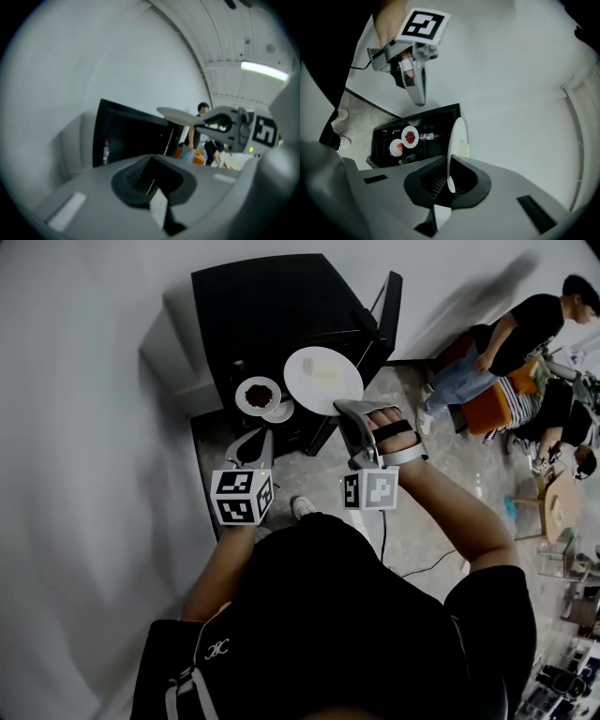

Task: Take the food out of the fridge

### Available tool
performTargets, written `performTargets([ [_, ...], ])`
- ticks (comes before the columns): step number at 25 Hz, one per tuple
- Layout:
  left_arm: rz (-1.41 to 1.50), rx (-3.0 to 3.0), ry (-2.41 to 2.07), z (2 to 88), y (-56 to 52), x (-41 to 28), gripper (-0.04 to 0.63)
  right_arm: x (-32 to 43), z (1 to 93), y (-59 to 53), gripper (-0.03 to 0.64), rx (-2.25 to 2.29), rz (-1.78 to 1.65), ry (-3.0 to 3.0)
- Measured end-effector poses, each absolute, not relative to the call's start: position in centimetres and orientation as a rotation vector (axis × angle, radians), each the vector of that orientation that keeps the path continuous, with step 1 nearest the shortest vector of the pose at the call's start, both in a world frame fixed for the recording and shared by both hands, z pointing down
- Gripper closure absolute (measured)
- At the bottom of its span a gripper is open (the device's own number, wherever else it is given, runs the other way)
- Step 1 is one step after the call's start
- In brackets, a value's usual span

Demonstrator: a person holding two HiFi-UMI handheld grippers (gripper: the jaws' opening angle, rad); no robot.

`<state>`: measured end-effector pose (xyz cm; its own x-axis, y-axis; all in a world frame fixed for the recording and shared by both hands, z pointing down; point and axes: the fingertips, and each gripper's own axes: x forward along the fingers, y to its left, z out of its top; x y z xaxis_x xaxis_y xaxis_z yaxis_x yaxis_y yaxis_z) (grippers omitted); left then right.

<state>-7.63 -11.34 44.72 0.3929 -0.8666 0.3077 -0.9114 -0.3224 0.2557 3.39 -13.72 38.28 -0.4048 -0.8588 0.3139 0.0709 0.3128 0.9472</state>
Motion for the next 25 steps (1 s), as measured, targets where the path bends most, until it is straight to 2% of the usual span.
performTargets([
  [7,0.124,2.227,-1.605,44.7,-11.4,-9.3,0.595,1.1,32.7,-16.1,0.607,0.735,-1.371,-1.614],
  [25,0.079,1.971,-1.923,44.5,-7.5,-17.9,0.595,-10.8,35.2,-21.5,0.607,0.551,-1.512,-1.701],
])
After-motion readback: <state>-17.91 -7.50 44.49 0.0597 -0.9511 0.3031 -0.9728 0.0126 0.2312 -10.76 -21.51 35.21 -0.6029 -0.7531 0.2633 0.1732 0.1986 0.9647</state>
